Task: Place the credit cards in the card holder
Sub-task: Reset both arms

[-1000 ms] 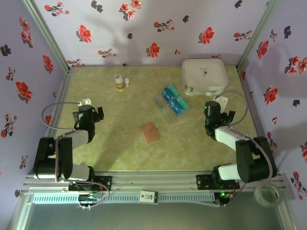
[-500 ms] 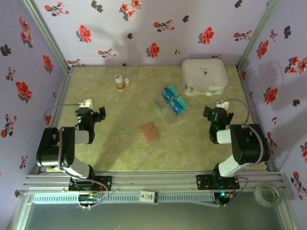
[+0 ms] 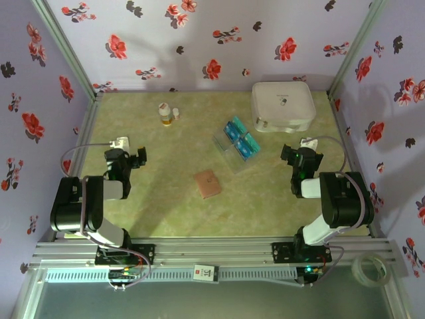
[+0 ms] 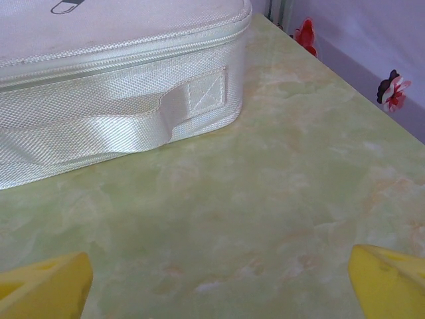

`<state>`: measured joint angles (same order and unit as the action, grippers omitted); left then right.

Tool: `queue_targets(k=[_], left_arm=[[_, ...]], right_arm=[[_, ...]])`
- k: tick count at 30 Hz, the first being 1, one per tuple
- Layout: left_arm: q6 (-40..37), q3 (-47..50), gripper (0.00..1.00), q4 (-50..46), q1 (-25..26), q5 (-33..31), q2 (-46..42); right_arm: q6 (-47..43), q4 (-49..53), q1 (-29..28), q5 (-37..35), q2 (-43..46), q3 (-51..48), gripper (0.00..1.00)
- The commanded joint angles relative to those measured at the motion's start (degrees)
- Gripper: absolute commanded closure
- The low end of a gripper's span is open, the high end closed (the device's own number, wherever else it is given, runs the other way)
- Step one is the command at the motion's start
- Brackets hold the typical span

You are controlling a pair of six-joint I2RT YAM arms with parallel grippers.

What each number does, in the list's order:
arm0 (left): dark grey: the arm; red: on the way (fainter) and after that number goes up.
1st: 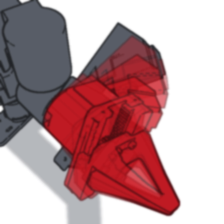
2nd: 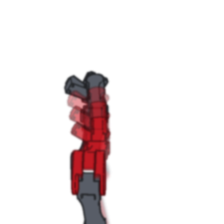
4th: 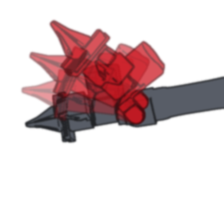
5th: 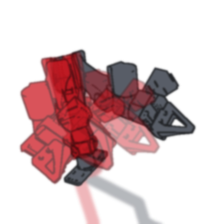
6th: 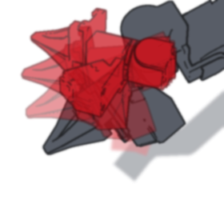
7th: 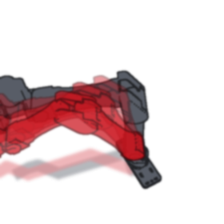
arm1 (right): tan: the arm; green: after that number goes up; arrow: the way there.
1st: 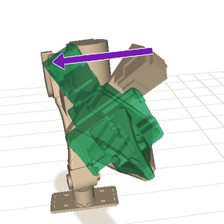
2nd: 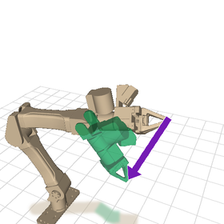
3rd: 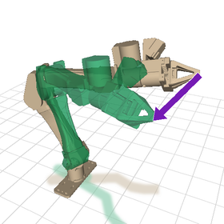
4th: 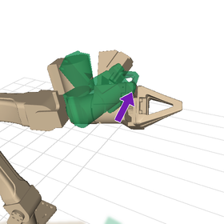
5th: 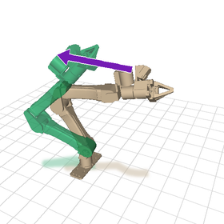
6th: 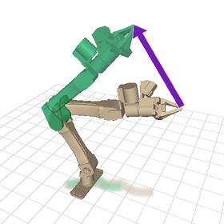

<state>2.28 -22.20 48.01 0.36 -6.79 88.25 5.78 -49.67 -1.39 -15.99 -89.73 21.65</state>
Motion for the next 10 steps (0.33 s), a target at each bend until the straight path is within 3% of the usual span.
queue_targets(k=[1, 10], left_arm=[[-1.77, -0.66, 0.0, 2.02, -0.19, 0.54, 0.18], [-1.76, -0.66, 0.0, 2.08, -0.18, 0.55, 0.22]], right_arm=[[0.46, -1.5, -0.11, 0.68, 0.52, 0.2, 0.01], [0.44, -1.17, 0.25, 2.19, 0.66, 0.21, 0.01]])
